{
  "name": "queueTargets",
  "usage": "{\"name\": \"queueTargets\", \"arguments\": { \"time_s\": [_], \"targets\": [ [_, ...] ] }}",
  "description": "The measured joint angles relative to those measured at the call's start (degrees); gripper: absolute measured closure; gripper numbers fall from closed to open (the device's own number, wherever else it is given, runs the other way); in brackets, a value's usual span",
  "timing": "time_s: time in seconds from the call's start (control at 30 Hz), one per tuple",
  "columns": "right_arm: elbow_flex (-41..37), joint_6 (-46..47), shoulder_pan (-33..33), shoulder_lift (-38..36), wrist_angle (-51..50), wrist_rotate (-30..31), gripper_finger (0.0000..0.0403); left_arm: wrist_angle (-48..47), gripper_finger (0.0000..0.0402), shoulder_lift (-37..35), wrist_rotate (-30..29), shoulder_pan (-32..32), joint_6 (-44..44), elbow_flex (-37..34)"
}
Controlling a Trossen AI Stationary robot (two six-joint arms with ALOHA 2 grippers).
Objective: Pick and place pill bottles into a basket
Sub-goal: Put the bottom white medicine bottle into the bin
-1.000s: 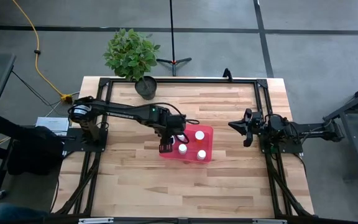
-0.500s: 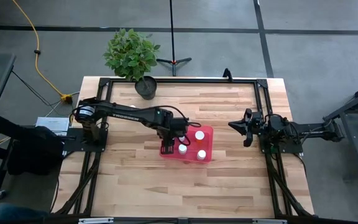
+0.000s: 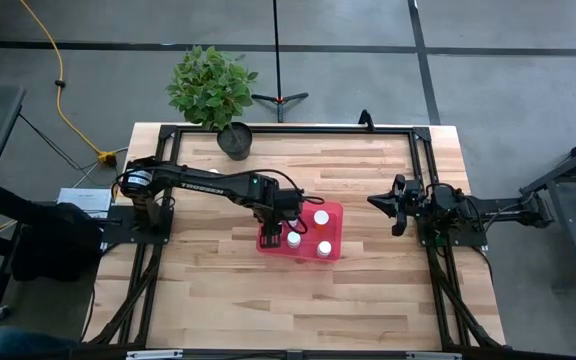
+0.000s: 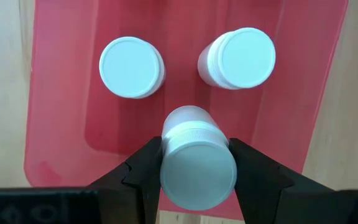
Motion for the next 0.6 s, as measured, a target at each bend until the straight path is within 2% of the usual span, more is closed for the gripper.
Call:
{"name": "queueTargets", "arguments": {
  "time_s": [0.6],
  "targets": [
    [0.01, 0.00, 0.00, 0.81, 0.01, 0.02, 0.0396, -0.42, 0.0206, 2.83, -0.27, 0.00, 2.50, 0.04]
  ]
}}
